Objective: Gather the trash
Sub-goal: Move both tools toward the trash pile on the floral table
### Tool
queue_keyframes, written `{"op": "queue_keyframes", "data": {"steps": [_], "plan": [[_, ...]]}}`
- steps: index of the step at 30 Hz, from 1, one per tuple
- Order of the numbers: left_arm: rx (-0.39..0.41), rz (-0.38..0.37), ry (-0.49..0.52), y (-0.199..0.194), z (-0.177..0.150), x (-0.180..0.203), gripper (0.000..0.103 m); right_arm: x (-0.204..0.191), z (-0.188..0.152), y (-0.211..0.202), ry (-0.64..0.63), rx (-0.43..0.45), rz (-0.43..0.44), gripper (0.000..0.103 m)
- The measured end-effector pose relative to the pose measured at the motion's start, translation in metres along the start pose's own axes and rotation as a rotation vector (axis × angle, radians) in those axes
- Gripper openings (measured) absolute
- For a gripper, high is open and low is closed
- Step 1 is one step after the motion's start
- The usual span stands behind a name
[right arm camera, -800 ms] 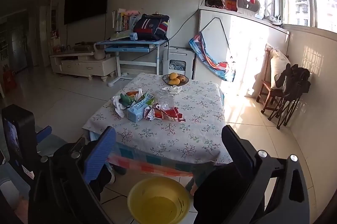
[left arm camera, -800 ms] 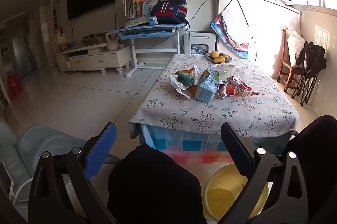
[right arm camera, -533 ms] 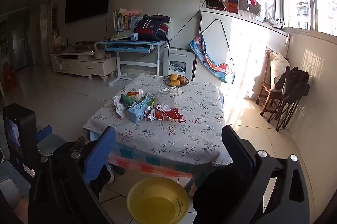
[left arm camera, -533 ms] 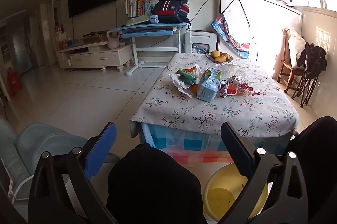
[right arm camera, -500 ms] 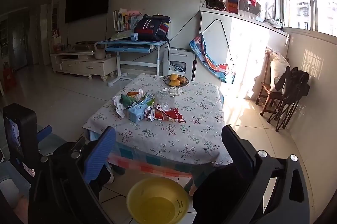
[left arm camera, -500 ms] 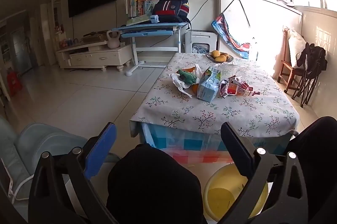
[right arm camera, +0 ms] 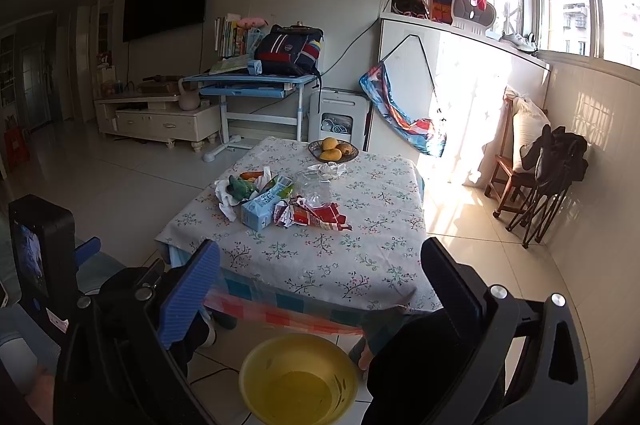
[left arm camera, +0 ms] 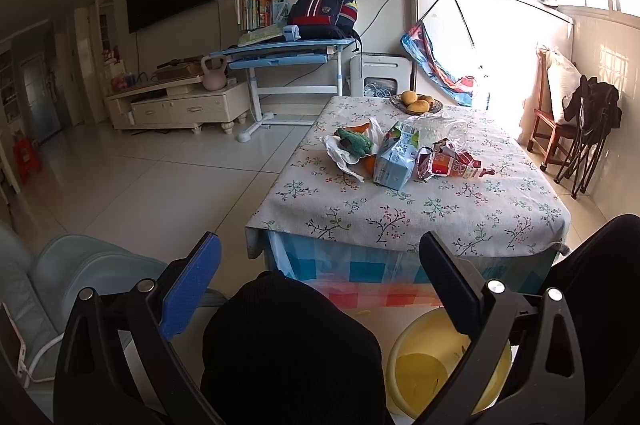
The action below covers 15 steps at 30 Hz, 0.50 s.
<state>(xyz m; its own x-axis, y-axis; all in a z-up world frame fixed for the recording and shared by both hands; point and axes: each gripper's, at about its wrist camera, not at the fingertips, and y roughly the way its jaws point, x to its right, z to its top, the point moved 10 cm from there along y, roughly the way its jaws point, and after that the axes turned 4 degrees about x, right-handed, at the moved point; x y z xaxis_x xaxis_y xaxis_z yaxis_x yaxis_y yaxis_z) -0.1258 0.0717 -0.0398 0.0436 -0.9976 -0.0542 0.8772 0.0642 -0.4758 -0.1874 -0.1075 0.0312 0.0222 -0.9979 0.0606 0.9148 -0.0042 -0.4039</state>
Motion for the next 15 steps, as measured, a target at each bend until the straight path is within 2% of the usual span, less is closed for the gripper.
{"op": "queue_keyframes", "data": {"steps": [8,15], "plan": [[-0.015,-0.002,0.026,0.002,-0.001,0.004,0.096,-0.002,-0.004,0.007,0.015,-0.01,0.016,0.097],[0.015,-0.04,0.012,-0.001,0.01,0.012,0.096,-0.004,-0.004,0.021,0.06,-0.047,0.054,0.097]]}}
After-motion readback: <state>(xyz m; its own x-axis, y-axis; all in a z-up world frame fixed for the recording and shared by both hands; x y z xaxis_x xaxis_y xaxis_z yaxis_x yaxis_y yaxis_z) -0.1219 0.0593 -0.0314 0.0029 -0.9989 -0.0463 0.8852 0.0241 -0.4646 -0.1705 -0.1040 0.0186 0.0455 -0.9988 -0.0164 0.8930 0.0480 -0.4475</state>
